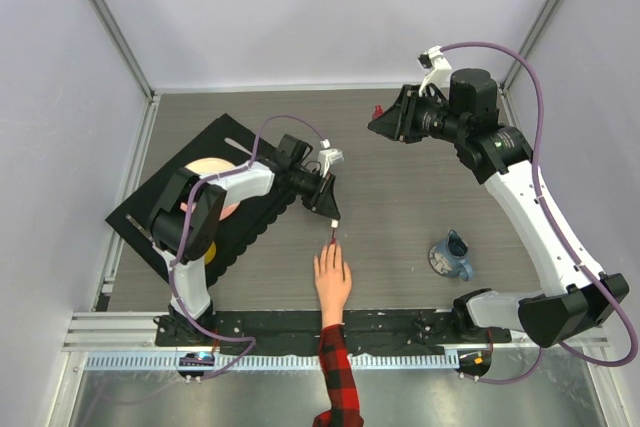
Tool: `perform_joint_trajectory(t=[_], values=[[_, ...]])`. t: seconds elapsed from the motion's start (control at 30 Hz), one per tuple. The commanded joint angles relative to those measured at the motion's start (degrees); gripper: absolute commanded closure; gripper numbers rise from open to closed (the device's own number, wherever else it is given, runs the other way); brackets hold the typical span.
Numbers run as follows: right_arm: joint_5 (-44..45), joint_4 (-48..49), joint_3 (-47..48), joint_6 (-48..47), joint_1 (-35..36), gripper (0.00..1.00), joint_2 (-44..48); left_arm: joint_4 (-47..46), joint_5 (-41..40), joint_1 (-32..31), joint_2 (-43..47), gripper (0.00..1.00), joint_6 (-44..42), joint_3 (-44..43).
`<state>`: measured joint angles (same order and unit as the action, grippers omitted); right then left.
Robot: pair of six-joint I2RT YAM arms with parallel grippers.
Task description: Paint the nails
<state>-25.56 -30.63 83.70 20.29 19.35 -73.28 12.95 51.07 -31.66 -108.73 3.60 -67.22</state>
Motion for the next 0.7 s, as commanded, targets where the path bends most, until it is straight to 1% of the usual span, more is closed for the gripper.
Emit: perform_joint_trajectory(t=[0.0, 0.33, 0.67], values=[[-0.7, 3.3, 0.1, 0.9, -0.3, 0.99, 1.4, 0.1, 0.2, -0.1, 2.4, 1.0, -0.8, -1.4], [-0.9, 3.4, 0.1, 0.9, -0.3, 0.99, 1.6, 0.1, 1.8, -0.1, 0.1, 1.0, -0.6, -1.3], [-1.1, 3.6, 0.1, 0.9, -0.3, 0.99, 1.3, 0.1, 2.5, -0.5, 0.2, 1.0, -0.3, -0.8]])
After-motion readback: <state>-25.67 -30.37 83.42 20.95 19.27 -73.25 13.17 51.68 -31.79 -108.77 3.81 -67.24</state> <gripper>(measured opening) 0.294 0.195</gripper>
